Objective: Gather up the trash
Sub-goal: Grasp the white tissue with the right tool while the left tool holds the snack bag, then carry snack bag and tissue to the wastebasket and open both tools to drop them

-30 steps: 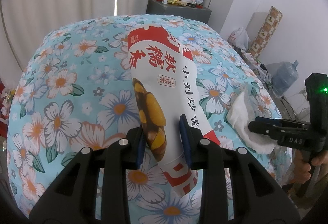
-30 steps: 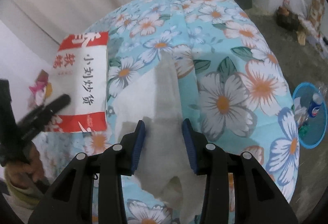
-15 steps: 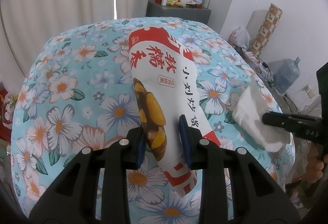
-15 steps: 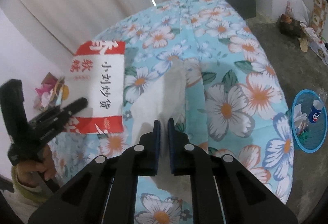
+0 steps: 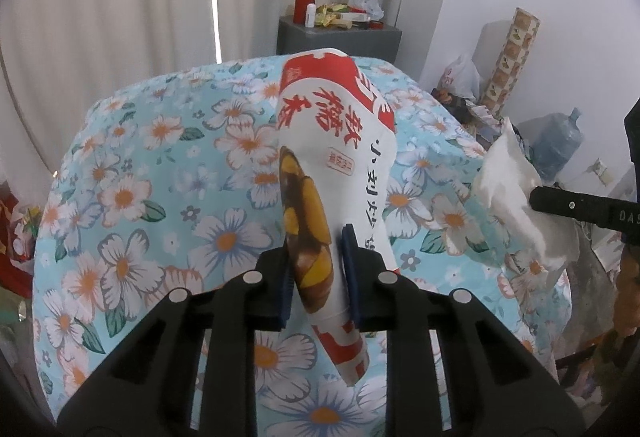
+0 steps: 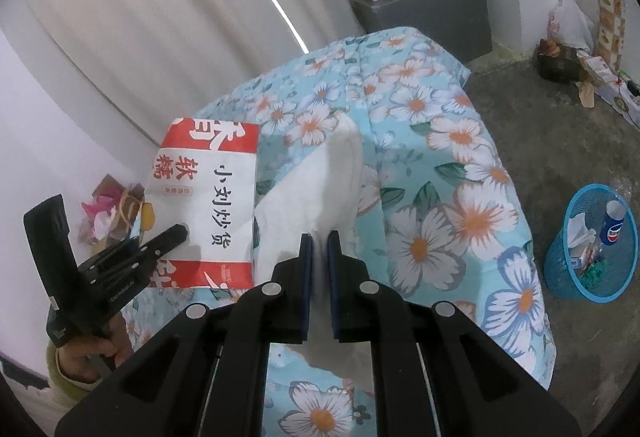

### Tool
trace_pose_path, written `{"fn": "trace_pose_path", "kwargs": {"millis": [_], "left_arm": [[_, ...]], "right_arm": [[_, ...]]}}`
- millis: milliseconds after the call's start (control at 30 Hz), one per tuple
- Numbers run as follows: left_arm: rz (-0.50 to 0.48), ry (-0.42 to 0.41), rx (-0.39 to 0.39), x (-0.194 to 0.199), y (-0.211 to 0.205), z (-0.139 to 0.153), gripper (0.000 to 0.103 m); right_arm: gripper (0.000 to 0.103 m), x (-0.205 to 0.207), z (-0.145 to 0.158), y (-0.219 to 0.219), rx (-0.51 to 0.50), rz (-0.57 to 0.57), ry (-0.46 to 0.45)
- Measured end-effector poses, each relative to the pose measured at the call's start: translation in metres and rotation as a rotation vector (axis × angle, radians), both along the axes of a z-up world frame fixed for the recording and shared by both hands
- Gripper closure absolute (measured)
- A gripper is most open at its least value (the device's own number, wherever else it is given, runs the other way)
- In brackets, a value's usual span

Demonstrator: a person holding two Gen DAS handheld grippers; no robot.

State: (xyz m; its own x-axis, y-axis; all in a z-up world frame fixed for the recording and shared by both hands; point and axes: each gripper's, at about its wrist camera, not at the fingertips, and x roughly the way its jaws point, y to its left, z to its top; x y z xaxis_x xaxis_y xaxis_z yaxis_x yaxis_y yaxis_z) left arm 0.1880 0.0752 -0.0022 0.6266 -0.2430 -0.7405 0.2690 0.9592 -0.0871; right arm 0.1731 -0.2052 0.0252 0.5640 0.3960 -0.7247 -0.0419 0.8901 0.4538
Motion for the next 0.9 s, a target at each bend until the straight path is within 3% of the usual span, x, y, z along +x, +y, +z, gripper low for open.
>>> {"fn": "trace_pose_path", "kwargs": {"millis": [267,467,700,900], "left_arm": [[-0.032,-0.061,0.029,-0.007,-0.022,0.019,0.089],[-0.108,-0.121,0.005,-0.007,-0.051,0.044,0.089],[-0.336,-0.184,-0.039,0.010,-0.134,0.077,0.089],[-0.585,-0.133,-0.043,0.025,-0.250,0.073,0.089]], "right_arm": [[0.095,-0.007,0.013,-0.026,0.030,-0.054,-0.045],[0.095,-0.027,0.036,-0.075,0.028,-0.195,-0.115],[0.095,-0.085,0.055,-0.179,0.018,-0.527,-0.172],[0.095,-0.132,0.021,-0.252,0.069,-0.757,-0.111]]}}
